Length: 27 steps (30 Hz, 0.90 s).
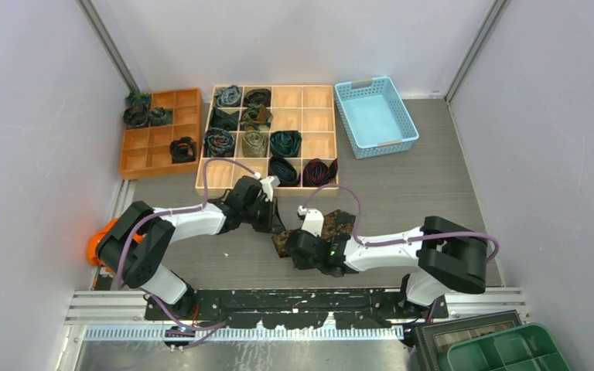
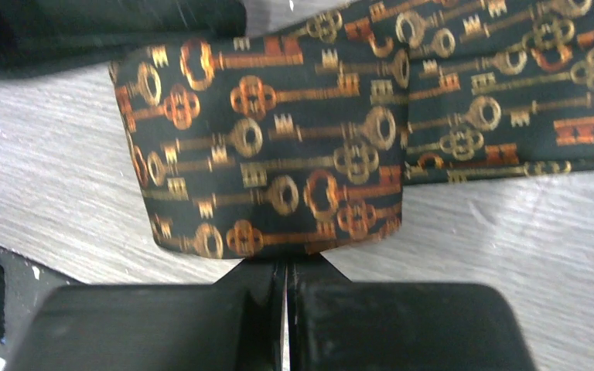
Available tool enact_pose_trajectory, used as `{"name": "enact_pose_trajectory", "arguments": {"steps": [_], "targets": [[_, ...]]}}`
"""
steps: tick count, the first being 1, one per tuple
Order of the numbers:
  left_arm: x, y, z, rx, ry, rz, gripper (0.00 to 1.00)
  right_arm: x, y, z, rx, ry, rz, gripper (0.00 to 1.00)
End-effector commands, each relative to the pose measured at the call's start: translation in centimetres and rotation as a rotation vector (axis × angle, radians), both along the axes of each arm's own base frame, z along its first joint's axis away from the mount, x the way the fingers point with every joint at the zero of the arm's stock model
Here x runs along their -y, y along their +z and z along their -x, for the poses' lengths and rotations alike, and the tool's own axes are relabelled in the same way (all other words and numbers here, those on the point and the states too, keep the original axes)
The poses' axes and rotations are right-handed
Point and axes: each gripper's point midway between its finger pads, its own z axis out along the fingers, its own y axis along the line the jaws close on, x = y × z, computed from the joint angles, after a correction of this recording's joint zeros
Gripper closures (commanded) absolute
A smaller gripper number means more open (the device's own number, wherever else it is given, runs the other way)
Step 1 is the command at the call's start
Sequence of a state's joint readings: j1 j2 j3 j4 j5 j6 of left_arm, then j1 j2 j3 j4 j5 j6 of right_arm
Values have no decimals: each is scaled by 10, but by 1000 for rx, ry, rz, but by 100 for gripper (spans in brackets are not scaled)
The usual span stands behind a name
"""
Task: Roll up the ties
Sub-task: Roll the tie at the center of the board.
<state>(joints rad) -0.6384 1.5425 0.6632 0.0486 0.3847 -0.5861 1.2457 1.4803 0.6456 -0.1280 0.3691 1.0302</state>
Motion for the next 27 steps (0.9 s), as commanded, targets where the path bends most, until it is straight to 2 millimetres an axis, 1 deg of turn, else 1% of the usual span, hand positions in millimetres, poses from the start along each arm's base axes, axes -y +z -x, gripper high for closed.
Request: {"name": "enact_pose_trajectory", "arguments": {"steps": [1,5,8,10,13,15,16,18,19,20,21,23,24,25,26,27], "targets": [[5,0,2,29,-26,11,100,-10,2,-23,64,-10,44,99],[4,-2,2,26,-20,1,100,-20,-6,-29,65,2,60,99],[0,-4,1,26,-13,-19,100,-26,-11,-26,43,19,60,99],[-4,-6,0,34,-3,-41,100,-24,-11,-25,40,22,64,99],[-11,-1,-11,73,38,-95,100,-20,0,-23,52,25,64,99],[-20,8,-24,114,85,-152,100,-14,16,-22,78,26,68,99],[-28,16,-34,149,132,-194,100,-11,26,-22,94,24,71,98],[-39,36,-50,210,194,-237,100,1,43,-20,128,25,112,88],[-47,47,-57,241,234,-267,100,5,55,-21,153,27,121,83],[-52,62,-65,282,269,-274,100,9,64,-20,173,27,135,76],[-60,77,-69,311,306,-293,100,11,74,-20,193,32,138,63],[-76,111,-75,382,397,-300,100,17,89,-21,212,42,155,42],[-85,129,-75,416,444,-295,100,18,94,-21,219,47,161,33],[-95,145,-73,449,492,-286,100,19,99,-22,225,56,169,21],[-105,163,-69,484,535,-266,100,18,103,-22,232,64,173,6],[-116,177,-63,512,573,-249,100,17,106,-23,237,76,180,1]]}}
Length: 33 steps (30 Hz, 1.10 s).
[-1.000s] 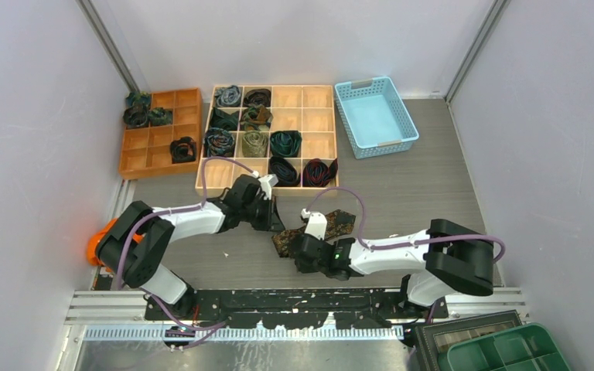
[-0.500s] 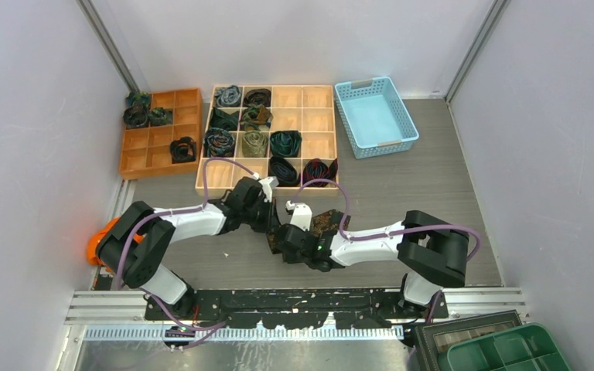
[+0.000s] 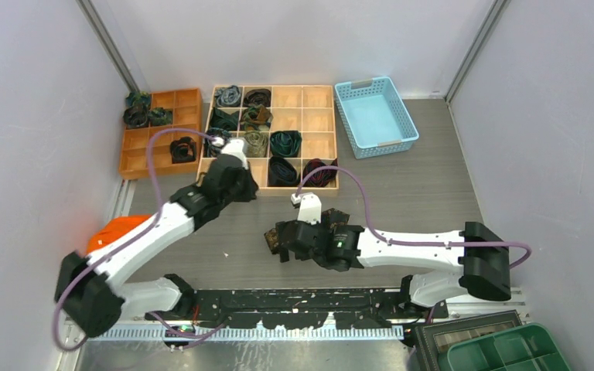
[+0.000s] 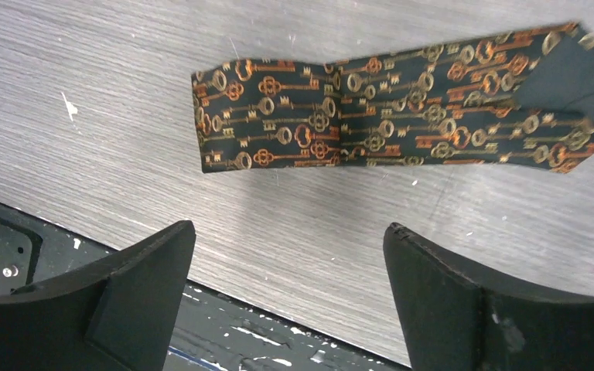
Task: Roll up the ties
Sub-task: Roll the tie at the center of the board.
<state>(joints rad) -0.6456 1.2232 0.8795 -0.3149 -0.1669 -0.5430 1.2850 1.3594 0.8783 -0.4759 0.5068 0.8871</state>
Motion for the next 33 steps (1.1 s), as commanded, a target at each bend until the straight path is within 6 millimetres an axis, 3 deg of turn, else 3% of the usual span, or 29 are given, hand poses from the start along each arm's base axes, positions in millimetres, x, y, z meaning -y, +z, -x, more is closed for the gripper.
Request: {"name": "enact_pose_trajectory", "arguments": {"steps": [1,6,11,15,19,27,33], "targets": [[-62,80,12,205,222,23,100,7,31,-11,82,22,70,0],[-117,131,57,351,331,99,100,-23,40,-15,94,121,152,0],[-145,136,86,366,363,106,100,-49,40,-21,145,196,391,1],[-149,130,92,352,367,100,100,-67,29,-24,183,241,576,0],[-150,128,93,353,367,99,100,-71,12,-29,182,253,695,1],[-155,127,95,357,375,81,100,-67,-34,-27,122,245,747,3],[-152,124,92,353,369,74,100,-58,-55,-35,88,220,752,4]]}}
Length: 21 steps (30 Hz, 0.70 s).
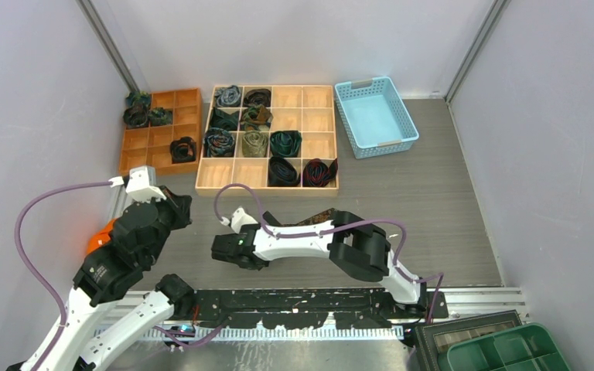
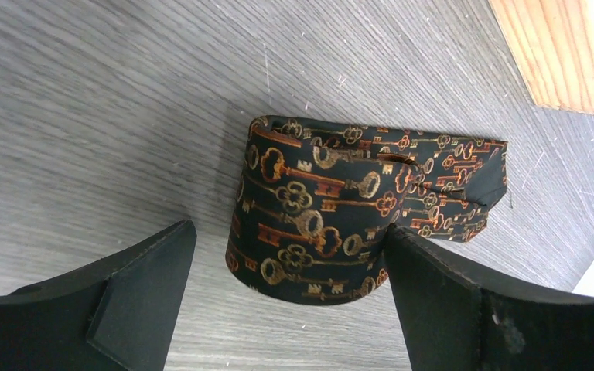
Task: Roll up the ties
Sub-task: Roll the tie at the center of the board.
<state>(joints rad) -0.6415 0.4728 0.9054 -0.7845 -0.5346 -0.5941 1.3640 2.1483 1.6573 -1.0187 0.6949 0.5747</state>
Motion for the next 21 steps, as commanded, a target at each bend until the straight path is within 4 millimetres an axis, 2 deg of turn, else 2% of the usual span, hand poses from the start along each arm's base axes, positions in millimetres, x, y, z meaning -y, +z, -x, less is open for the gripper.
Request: {"name": "enact_pose_trajectory", "arguments": {"steps": [1,13,18,21], "targets": [[-3,1,-3,10,20,-9,100,4,-6,-11,14,-46,-23,5],[6,-3,-10,-2,0,-16,100,38,-40,-14,-115,-184,-59,38],[9,7,-11,18,-15,-7,100,39,-41,-15,-118,-248,-186,43],[12,19,-12,34,-30,-2,100,27,-34,-18,-133,-272,-351,46]]}}
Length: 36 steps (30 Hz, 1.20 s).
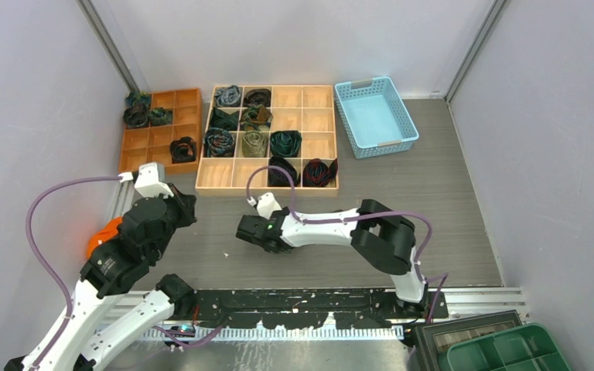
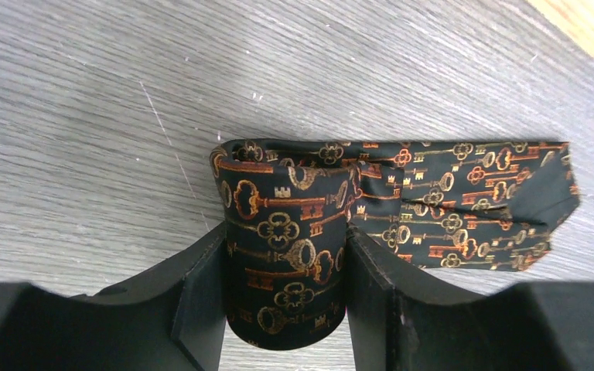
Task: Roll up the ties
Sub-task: Roll the tie at the center of the board.
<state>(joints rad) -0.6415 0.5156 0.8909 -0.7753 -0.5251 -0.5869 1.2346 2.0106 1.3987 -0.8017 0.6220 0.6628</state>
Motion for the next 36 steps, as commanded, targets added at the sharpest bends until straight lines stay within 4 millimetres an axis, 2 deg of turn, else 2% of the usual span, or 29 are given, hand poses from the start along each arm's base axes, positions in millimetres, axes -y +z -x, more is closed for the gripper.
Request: {"name": "enact_pose_trajectory", "arguments": {"steps": [1,5,11,16,18,24,29,36], "targets": [[7,35,-6,77,-25,35,100,-14,-11,11,-91,-71,-253,46],[7,52,-5,102,-34,46,100,-49,14,18,-131,12,-515,47],[9,62,-4,118,-46,56,100,-94,37,36,-228,119,-755,47],[12,62,-5,113,-58,58,100,-120,44,44,-298,154,-943,47],[13,62,-6,111,-62,57,100,-125,49,48,-325,161,-1021,48],[24,63,-11,109,-95,69,100,-117,66,46,-358,143,-1192,48],[41,58,-19,86,-138,80,100,-101,59,42,-382,86,-1256,48],[58,51,-30,69,-179,91,100,-70,40,39,-366,9,-1261,48]]}}
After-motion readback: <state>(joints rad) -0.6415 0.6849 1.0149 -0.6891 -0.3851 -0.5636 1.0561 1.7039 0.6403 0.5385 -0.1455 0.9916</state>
